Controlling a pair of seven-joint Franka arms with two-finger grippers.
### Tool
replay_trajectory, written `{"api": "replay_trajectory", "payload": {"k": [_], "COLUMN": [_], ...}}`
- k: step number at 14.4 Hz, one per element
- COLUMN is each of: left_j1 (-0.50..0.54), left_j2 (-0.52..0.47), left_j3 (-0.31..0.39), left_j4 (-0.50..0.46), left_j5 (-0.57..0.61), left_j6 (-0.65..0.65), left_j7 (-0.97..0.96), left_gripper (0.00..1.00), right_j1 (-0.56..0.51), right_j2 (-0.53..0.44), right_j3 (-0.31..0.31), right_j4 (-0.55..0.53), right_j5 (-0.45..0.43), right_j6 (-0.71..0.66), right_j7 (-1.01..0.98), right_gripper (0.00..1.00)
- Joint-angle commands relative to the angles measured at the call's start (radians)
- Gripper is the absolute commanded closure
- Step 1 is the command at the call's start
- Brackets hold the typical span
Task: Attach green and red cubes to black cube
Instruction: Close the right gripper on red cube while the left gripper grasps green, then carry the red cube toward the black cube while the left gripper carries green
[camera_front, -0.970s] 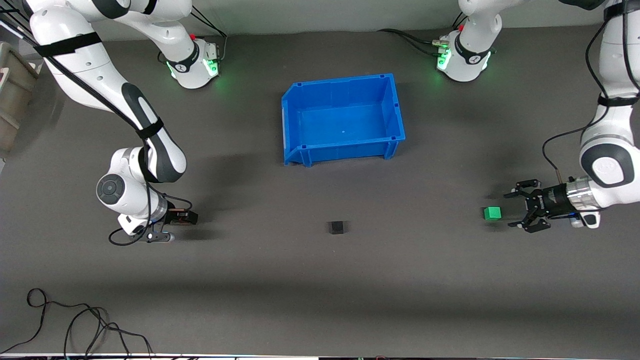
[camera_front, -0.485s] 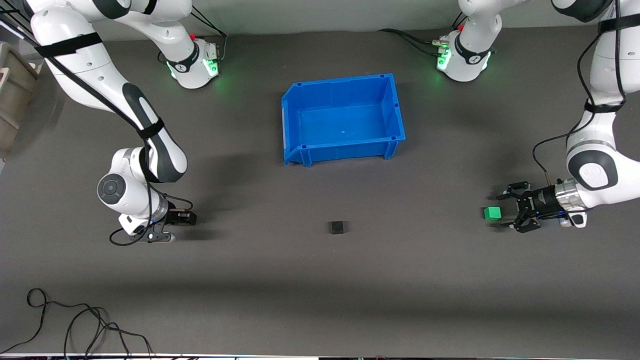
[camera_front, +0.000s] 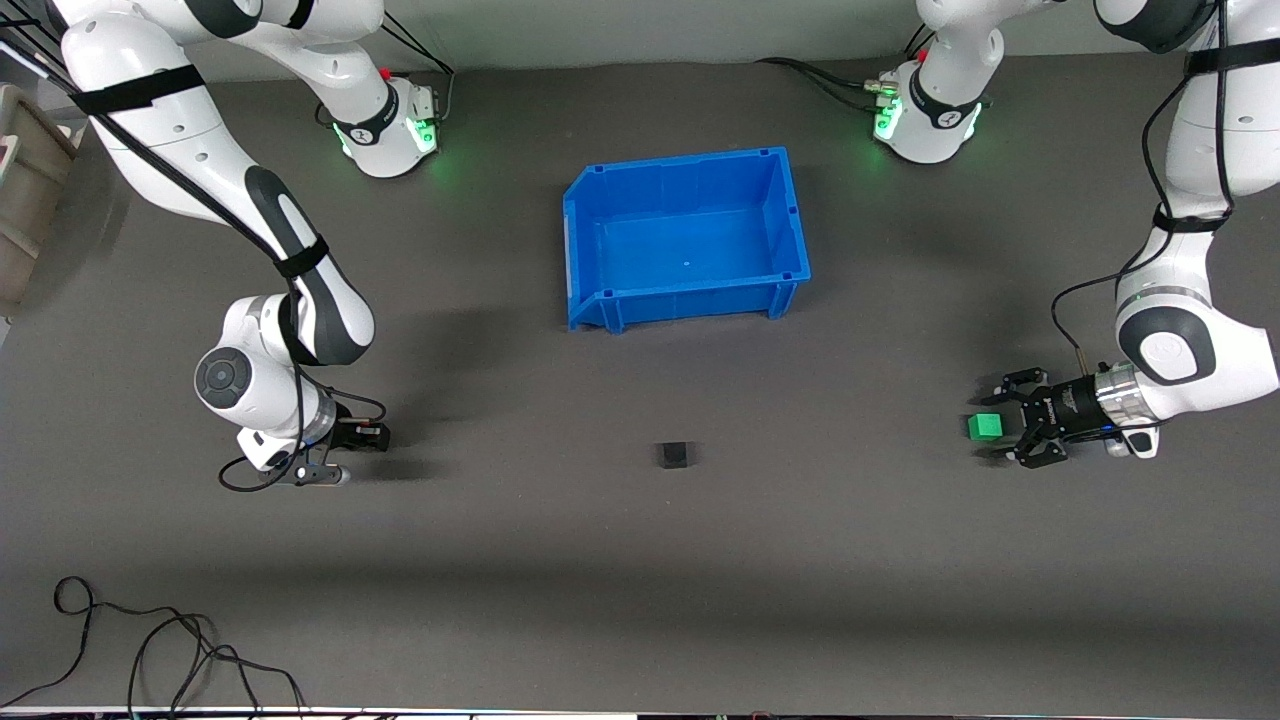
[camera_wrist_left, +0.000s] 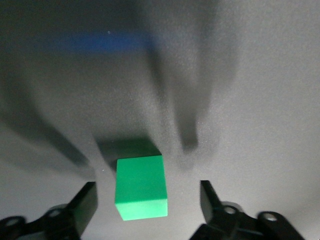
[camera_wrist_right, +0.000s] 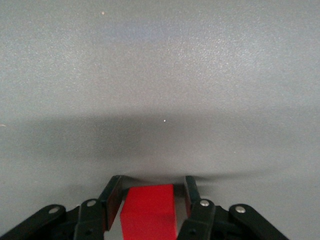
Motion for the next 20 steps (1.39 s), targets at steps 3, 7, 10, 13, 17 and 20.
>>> {"api": "replay_trajectory", "payload": {"k": [3,7,10,13,17,20], "left_j1": [-0.002,0.0,-0.014,-0.074,-0.17,-0.279], "left_j2": [-0.016,-0.024,-0.028,-0.025,-0.019,-0.008], "left_j3": [0.006,0.006,0.006,0.006,-0.006,-0.009], "left_j4": [-0.023,-0.017,0.044,0.122,0.205,0.22], "left_j5": [-0.034,-0.036,-0.029,-0.028,-0.031,-0.034], "left_j6": [0.022,0.023,0.003,0.0,-0.034,-0.015], "left_j7": [0.01,-0.012,-0.122,-0.194,-0.264,-0.26], "left_gripper": [0.75,0.75,0.75,0.75,0.75,0.78], "right_j1": [0.009,0.009,0.009,0.008,0.023,0.081], "right_j2": [0.003,0.003,0.002,-0.01,-0.014,-0.009], "right_j3": [-0.006,-0.006,-0.006,-0.006,-0.004,-0.004], "right_j4": [-0.002,-0.002,-0.002,-0.001,0.011,0.054], "right_j5": [0.022,0.022,0.022,0.057,0.156,0.17], "right_j6": [0.019,0.019,0.019,0.01,0.005,-0.018], "right_j7": [0.005,0.005,0.008,0.058,0.169,0.42], "right_gripper": [0.58,0.7,1.0,1.0,1.0,1.0]}}
